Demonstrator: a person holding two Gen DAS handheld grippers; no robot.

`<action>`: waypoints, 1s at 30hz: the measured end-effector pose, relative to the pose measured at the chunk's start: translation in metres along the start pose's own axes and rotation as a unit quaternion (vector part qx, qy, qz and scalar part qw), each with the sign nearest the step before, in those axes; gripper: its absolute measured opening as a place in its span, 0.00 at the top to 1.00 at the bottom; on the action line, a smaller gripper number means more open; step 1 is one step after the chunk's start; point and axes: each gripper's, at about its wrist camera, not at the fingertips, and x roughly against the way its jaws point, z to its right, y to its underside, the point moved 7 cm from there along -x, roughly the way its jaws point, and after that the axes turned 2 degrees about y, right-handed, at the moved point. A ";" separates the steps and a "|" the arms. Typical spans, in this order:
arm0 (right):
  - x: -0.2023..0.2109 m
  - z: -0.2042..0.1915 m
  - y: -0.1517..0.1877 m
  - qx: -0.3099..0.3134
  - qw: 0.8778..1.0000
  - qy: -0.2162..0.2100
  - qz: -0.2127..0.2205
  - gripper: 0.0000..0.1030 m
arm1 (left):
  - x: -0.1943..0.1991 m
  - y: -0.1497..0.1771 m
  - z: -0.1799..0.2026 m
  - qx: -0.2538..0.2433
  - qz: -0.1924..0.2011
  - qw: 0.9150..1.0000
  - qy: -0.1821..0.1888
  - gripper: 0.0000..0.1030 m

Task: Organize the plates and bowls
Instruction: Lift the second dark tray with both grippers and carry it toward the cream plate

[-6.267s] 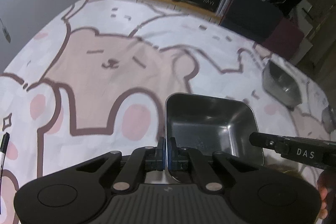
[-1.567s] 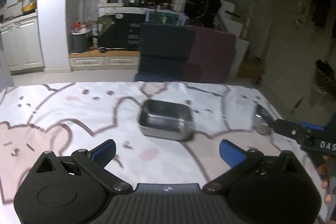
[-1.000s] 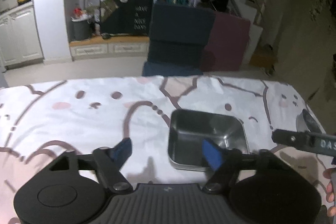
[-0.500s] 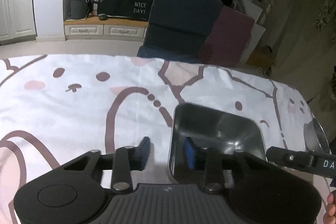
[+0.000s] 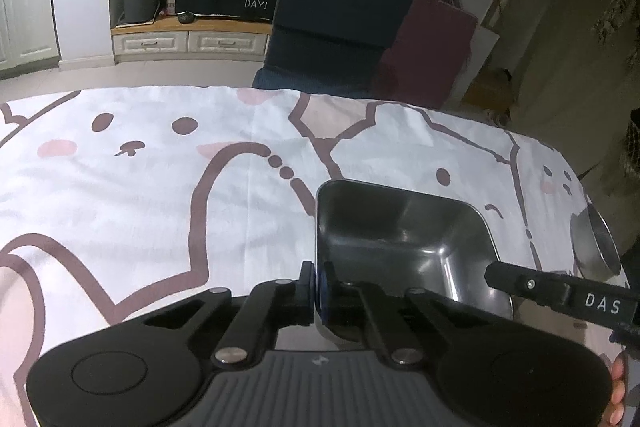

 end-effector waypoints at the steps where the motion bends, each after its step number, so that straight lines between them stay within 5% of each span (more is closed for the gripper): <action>1: 0.001 0.000 0.000 0.003 1.000 0.001 -0.001 0.94 | 0.003 0.000 0.001 -0.002 0.000 1.000 -0.003 0.98; 9: 0.029 -0.011 -0.004 0.030 0.999 -0.014 0.014 0.95 | 0.051 -0.007 0.014 0.006 0.027 1.000 -0.012 0.98; 30: 0.210 -0.005 0.014 0.056 0.990 -0.070 0.106 0.95 | 0.213 0.035 0.106 -0.019 0.106 0.994 0.004 0.95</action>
